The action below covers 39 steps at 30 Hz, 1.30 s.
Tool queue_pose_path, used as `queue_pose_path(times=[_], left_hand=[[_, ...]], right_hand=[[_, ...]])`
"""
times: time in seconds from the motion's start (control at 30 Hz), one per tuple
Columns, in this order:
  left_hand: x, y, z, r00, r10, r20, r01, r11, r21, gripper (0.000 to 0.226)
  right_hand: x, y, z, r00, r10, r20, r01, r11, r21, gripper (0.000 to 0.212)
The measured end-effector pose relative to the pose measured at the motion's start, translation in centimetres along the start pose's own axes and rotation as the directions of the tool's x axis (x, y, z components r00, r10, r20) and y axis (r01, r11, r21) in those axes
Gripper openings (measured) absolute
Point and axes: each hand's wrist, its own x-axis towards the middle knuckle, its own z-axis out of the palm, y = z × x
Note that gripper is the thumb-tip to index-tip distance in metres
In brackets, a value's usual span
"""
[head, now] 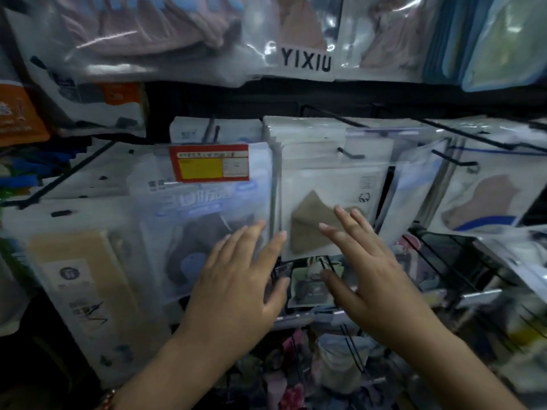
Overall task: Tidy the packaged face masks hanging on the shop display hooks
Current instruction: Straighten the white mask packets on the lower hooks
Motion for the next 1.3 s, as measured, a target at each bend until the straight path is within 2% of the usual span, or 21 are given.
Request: queue_pose_path(times=[0.13,0.37,0.53,0.73,0.83,0.93,1.1,1.17,1.3], left_hand=[[1.5,3.4,1.3,0.995,0.01,0.097,-0.008,1.0,-0.02,0.059],[4.7,9.4,3.8,0.986,0.0,0.17,0.016,0.995,-0.097,0.061],[6.5,12.2,5.9,0.992,-0.02,0.125,0.042,0.983,-0.177,0.066],[8.5,14.0,7.8,0.984,-0.153,0.091,0.172,0.946,-0.273,0.068],[9.2,14.5,8.6,0.954,-0.262,0.143,0.298,0.872,-0.389,0.067],[10.1,15.1,9.4,0.921,-0.341,0.187,0.385,0.739,-0.552,0.064],[12.4,15.7,10.4,0.889,-0.393,0.234,0.427,0.525,-0.736,0.033],[13.1,15.8,10.6,0.877,-0.419,0.234,0.428,0.46,-0.778,0.028],[13.5,16.1,10.7,0.865,-0.446,0.229,0.441,0.461,-0.77,0.012]], right_hand=[[-2.1,3.7,-1.0,0.993,0.111,0.047,-0.11,0.994,-0.013,0.062],[-4.4,9.8,-3.1,0.971,0.23,0.059,-0.23,0.973,0.0,0.061],[-4.9,13.8,-4.5,0.956,0.279,0.09,-0.281,0.96,0.011,0.066],[-4.1,17.7,-5.8,0.945,0.302,0.125,-0.314,0.946,0.082,0.065],[-3.3,19.2,-6.1,0.945,0.299,0.13,-0.313,0.944,0.104,0.067],[-2.1,20.2,-6.2,0.943,0.303,0.139,-0.32,0.939,0.123,0.069],[-0.9,21.4,-6.1,0.948,0.286,0.136,-0.311,0.925,0.22,0.068],[-0.8,21.5,-6.0,0.957,0.264,0.117,-0.286,0.924,0.255,0.067],[-0.8,21.7,-6.2,0.967,0.241,0.084,-0.255,0.919,0.301,0.065]])
